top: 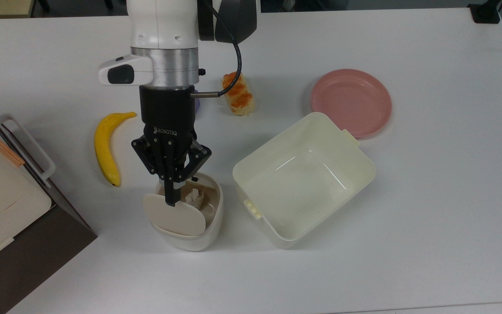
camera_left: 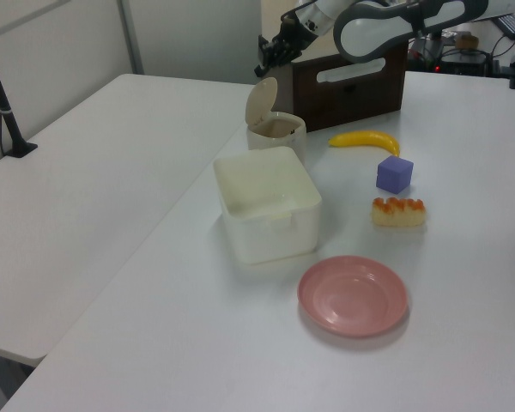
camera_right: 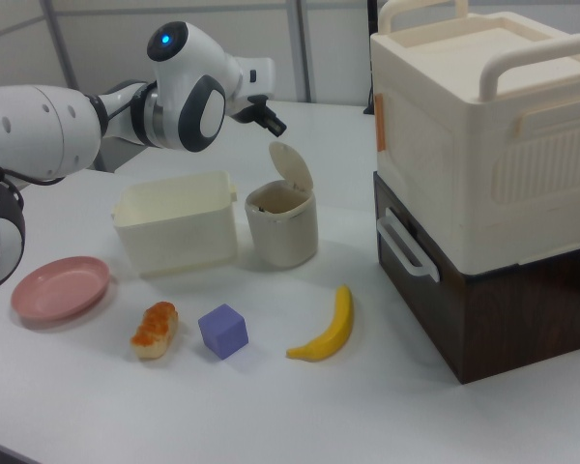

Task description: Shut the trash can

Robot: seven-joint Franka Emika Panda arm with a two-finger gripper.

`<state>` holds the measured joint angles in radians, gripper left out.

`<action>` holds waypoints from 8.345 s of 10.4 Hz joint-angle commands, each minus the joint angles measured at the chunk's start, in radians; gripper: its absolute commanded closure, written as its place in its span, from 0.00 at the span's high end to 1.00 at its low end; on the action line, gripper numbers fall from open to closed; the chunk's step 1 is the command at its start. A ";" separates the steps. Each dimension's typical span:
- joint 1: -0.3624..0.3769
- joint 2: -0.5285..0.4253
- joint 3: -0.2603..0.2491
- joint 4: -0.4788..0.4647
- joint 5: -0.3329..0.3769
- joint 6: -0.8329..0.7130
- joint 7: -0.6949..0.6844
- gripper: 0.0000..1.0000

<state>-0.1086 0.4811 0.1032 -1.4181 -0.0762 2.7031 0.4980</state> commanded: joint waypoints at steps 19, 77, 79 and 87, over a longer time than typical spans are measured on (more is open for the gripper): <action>-0.007 0.008 -0.010 -0.045 -0.180 0.017 0.042 0.00; -0.106 -0.584 0.000 -0.213 0.168 -1.049 -0.509 0.00; -0.097 -0.588 0.004 -0.216 0.182 -1.057 -0.385 0.00; -0.108 -0.593 0.001 -0.213 0.184 -1.111 -0.503 0.00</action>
<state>-0.2135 -0.0971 0.1168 -1.6294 0.0865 1.6140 0.0346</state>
